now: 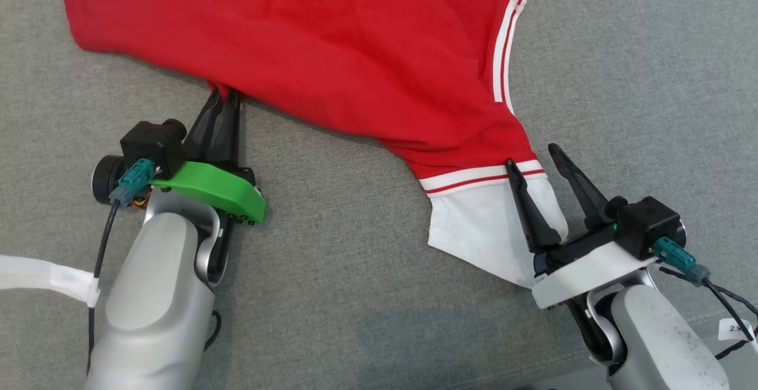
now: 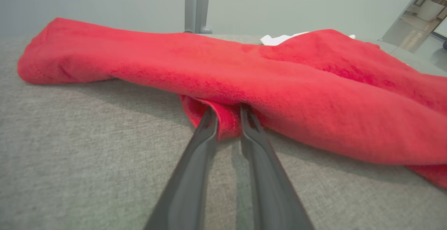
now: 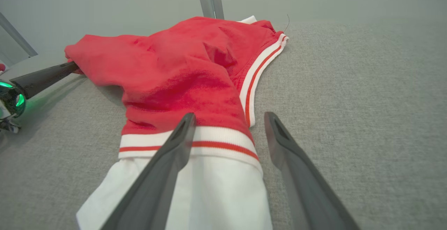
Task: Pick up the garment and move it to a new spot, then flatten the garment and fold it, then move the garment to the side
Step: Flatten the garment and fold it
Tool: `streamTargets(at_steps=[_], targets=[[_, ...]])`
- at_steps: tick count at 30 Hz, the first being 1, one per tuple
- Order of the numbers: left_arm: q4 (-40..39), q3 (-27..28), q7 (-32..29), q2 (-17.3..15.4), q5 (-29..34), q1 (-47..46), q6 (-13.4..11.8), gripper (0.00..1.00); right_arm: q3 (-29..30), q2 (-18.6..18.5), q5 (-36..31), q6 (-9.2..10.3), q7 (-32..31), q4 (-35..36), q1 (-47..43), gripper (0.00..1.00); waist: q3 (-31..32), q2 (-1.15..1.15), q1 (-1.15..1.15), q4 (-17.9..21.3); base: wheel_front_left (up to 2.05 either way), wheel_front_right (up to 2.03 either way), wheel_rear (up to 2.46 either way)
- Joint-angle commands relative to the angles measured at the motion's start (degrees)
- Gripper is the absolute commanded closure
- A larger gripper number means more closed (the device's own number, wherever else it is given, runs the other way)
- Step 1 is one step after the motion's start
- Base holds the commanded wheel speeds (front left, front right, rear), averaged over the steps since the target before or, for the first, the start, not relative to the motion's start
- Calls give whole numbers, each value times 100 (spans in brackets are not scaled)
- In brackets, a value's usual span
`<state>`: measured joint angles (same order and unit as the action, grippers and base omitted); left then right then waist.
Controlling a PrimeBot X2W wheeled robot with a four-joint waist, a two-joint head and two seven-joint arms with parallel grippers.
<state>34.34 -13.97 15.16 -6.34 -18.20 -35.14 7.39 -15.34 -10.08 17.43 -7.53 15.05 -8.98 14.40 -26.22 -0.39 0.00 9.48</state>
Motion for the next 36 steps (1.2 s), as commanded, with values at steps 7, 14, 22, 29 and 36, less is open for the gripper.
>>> streamTargets(at_steps=[7,14,22,29,36], targets=[[-1406,-124,0,-18,-101,521,14,100,70,-55,34,7,17,-102,-148,0,587,39,0,-554,0,0,0],[-2437,-351,0,-114,1,878,12,100,105,23,108,7,17,-249,-377,0,1300,39,0,-1144,0,0,0],[-2641,-363,0,-266,-152,1478,7,100,245,145,166,7,17,-376,-688,0,1739,39,0,-1688,0,0,0],[-2174,-102,0,-287,-373,2484,7,100,253,225,180,7,17,-467,-775,0,1961,39,0,-1743,0,0,0],[-1587,-244,0,-345,-515,2653,7,100,282,156,191,7,17,-512,-867,0,2009,39,0,-1683,0,0,0]])
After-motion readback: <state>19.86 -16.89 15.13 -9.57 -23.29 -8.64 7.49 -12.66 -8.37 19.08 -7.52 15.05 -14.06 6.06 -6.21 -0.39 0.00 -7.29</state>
